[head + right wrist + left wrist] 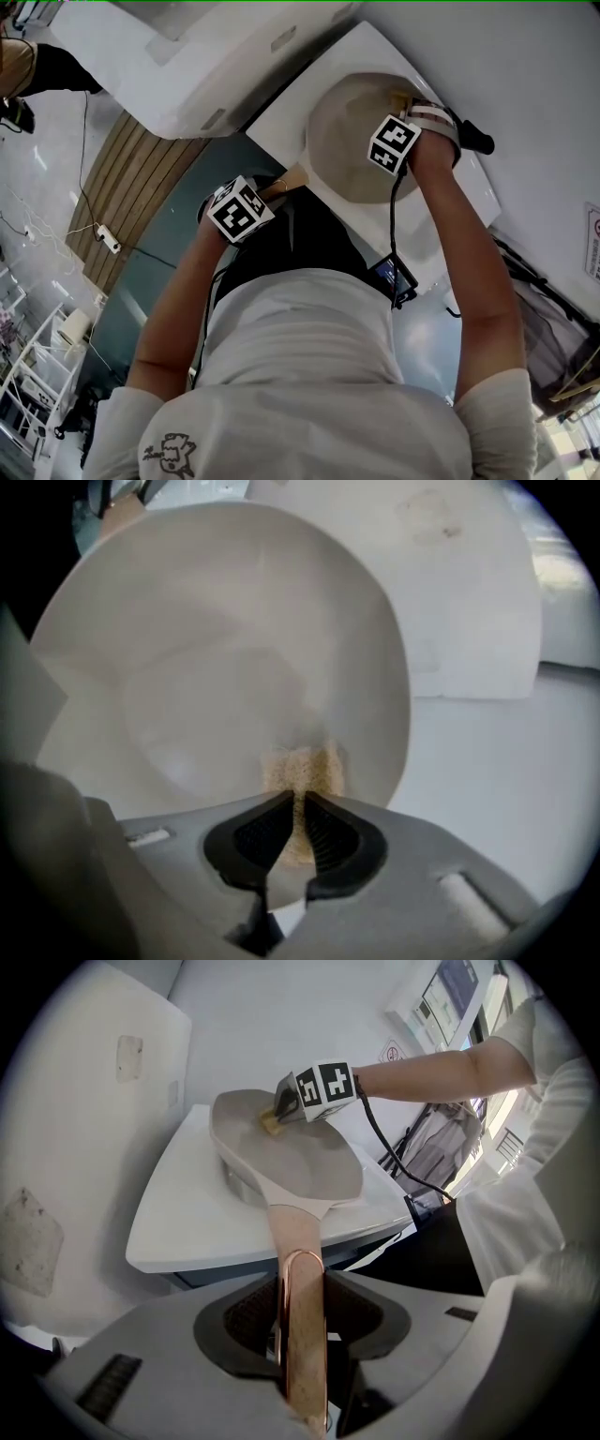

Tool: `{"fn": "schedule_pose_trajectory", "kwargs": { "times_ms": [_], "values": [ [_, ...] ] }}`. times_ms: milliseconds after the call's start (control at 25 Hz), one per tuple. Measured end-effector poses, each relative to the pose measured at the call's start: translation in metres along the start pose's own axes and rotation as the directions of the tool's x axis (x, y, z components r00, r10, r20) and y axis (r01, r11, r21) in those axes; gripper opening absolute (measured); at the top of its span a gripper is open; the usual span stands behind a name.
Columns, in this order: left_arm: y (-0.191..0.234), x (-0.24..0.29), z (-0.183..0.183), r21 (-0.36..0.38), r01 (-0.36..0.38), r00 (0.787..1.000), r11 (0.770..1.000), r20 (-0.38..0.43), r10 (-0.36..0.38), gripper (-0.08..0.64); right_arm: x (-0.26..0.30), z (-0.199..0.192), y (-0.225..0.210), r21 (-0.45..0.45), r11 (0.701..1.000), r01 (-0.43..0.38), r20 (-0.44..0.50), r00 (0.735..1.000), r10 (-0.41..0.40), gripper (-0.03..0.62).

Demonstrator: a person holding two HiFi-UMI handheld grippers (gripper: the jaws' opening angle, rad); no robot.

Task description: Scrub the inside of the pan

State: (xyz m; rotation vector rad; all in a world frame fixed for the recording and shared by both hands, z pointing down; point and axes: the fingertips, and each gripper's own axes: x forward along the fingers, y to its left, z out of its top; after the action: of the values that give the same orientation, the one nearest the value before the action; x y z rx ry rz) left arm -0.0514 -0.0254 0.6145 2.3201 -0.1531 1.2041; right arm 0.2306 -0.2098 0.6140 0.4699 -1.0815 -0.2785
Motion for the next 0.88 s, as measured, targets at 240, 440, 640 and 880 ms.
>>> {"fn": "schedule_pose_trajectory", "kwargs": {
  "times_ms": [240, 440, 640, 880],
  "values": [
    [0.002, -0.003, 0.001, 0.0, -0.005, 1.0, 1.0, -0.005, 0.005, 0.152, -0.012, 0.031, -0.035, 0.029, 0.99, 0.138, 0.122, 0.983, -0.14, 0.041],
    [0.004, -0.003, 0.002, 0.0, -0.012, 1.0, 1.0, -0.003, 0.012, 0.152, -0.016, 0.067, -0.037, 0.027, 0.989, 0.144, 0.254, 0.956, -0.146, 0.041],
    [0.003, -0.002, 0.001, -0.006, -0.021, 1.0, 1.0, -0.003, 0.021, 0.152, -0.032, 0.109, -0.027, 0.02, 0.993, 0.116, 0.406, 0.907, -0.114, 0.041],
    [0.003, -0.005, 0.001, -0.01, -0.033, 0.999, 0.999, 0.005, 0.033, 0.152, -0.061, 0.149, -0.006, -0.012, 0.998, 0.057, 0.572, 0.819, -0.039, 0.043]
  ]
}}
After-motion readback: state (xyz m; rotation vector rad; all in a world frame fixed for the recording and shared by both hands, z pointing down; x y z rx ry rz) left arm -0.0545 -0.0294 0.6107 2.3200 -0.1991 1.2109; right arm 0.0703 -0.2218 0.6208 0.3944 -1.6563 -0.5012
